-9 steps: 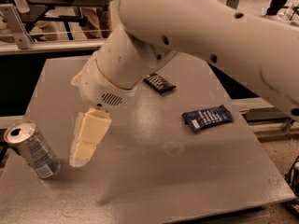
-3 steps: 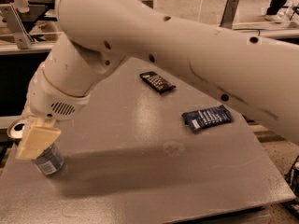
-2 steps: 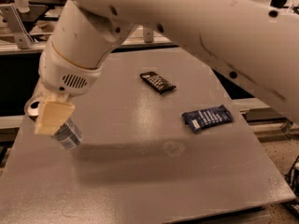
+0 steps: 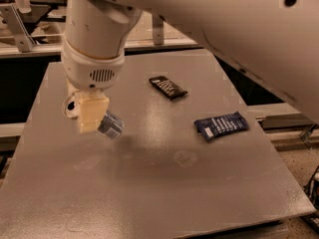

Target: Knock redbull can over

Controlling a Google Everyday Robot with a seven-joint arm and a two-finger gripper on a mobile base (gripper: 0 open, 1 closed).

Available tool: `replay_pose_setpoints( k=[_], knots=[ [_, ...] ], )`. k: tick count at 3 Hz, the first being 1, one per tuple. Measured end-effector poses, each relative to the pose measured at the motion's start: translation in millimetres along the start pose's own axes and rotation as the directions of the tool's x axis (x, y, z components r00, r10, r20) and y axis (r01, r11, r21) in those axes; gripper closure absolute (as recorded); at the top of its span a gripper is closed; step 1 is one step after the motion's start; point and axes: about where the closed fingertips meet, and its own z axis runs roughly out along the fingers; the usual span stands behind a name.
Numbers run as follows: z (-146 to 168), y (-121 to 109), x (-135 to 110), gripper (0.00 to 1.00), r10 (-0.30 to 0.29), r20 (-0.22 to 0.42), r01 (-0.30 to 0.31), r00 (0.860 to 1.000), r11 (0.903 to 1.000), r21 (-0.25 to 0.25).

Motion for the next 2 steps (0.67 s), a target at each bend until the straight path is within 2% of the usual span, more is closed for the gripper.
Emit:
replay_pose_setpoints(
  k=[1, 2],
  knots=[
    [5.1, 2.5, 7.1, 1.00, -0.087, -0.070, 0.089, 0.994, 0.9959, 0.019],
    [12.7, 5.5, 3.2, 0.85, -0.174, -0.132, 0.180, 0.976, 0.9830, 0.036]
  ],
)
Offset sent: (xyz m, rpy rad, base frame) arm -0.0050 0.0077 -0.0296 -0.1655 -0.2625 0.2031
